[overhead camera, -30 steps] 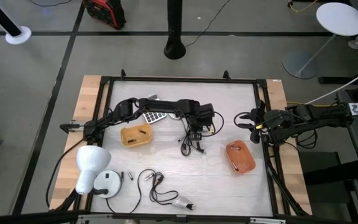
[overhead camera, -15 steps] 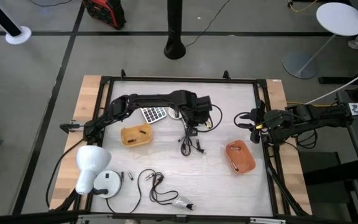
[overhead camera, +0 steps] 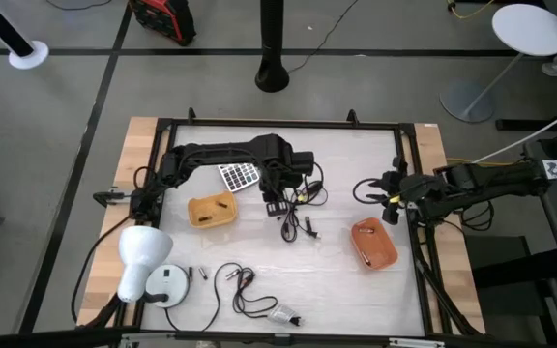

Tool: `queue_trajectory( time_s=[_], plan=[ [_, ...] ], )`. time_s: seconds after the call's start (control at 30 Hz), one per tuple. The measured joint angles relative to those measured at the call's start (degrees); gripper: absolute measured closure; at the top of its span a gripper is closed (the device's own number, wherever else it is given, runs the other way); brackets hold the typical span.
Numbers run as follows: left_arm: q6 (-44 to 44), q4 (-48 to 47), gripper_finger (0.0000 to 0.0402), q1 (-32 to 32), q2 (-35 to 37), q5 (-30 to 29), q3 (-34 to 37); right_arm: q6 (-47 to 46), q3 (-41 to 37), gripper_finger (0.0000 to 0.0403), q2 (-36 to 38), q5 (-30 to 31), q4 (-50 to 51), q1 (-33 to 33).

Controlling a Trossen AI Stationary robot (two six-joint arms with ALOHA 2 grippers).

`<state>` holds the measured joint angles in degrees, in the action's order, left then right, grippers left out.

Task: Sort batteries
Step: Put the silver battery into the orange bin

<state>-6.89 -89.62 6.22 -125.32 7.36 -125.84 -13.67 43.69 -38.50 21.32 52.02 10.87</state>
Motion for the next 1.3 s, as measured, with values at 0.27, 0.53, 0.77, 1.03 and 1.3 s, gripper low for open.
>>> queue_trajectory(
  time_s=[0.27, 0.53, 0.77, 1.03, 1.3],
  plan=[
    [-0.7, -0.4, 0.0369, -1.0, 0.2, 2.1, 0.0, 0.0, 0.0, 0.0259, -4.1, 0.0, -0.1, 0.0],
    [0.0, -0.4, 0.0369, -0.6, 2.2, 2.1, 0.0, 0.0, 0.0, 0.0259, -7.1, 0.0, 0.1, 0.0],
    [-0.6, -0.5, 0.0369, -0.2, 6.6, 2.0, 3.0, -0.1, 0.0, 0.0259, -7.1, -2.8, 0.2, 0.0],
    [-5.3, -0.5, 0.0369, -0.3, 13.1, 1.4, 12.9, 0.0, 0.0, 0.0259, -7.1, -4.0, 0.2, 0.0],
    [-6.5, -0.5, 0.0369, -1.4, 18.1, 1.4, 23.6, 0.0, 0.0, 0.0259, -7.1, -6.0, 0.6, 0.0]
  ],
)
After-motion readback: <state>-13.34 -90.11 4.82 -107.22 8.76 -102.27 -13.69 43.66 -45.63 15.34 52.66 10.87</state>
